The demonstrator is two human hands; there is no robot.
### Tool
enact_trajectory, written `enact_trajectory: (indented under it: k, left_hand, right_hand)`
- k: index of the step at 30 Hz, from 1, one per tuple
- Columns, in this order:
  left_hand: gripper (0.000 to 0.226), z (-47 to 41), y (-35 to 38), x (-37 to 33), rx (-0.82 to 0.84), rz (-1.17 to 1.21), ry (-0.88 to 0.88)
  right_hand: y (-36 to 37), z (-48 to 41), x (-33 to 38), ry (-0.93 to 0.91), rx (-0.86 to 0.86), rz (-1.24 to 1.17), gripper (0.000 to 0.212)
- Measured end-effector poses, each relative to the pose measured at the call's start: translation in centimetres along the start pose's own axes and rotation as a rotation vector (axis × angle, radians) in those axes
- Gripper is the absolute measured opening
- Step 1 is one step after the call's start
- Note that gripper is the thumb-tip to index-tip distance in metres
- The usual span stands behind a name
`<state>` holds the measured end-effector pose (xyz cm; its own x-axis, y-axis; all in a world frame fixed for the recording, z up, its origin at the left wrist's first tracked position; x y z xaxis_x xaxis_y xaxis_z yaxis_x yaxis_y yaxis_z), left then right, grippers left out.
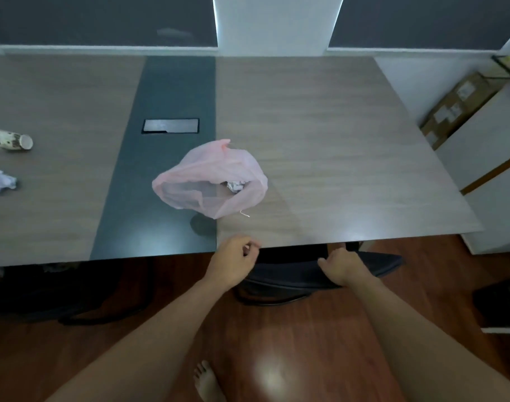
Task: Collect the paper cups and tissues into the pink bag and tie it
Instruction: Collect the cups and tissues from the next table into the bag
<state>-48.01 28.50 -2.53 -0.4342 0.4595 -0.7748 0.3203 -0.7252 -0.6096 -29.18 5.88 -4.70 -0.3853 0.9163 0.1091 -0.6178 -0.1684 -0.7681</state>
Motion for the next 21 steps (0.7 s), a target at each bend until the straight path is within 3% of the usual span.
enact_trajectory:
  k: [3, 9, 13, 15, 21]
  left_hand:
    - [0.019, -0.1, -8.2, 1.5, -0.219, 0.009, 0.037]
    - [0.038, -0.4, -21.7, 5.9, -0.488, -0.055, -0.082]
    - [0.077, -0.8, -23.7, 9.8, -0.442, 0.051, -0.312]
    - [0.086, -1.3, -23.2, 10.8, -0.372, 0.069, -0.372]
    - [0.075, -5.2, -23.2, 13.3, -0.279, 0.105, -0.446]
  right_hand:
    - [-2.6, 1.3, 3.3, 0.014, -0.019, -0.054, 0.053]
    - [-7.7, 3.6, 12.3, -0.043, -0.226, -0.395, 0.033]
    - [-9.5, 4.6, 19.5, -0.129, -0.302, -0.41, 0.05]
    - [-10.4, 4.9, 22.3, -0.191, -0.351, -0.369, 0.055]
    - [-12.9, 1.8, 30.5, -0.385, -0.358, -0.158, 0.062]
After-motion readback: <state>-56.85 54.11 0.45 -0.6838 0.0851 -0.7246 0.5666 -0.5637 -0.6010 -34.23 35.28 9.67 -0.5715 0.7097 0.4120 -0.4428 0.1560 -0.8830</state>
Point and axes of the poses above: each hand's wrist, its own z-axis away from the middle knuckle, its own y-axis out of the palm, x = y × z, the point moved 7 cm from there along -z, towards the middle knuckle, and after that the axes turned 2 degrees about y, right-handed, at the moved point
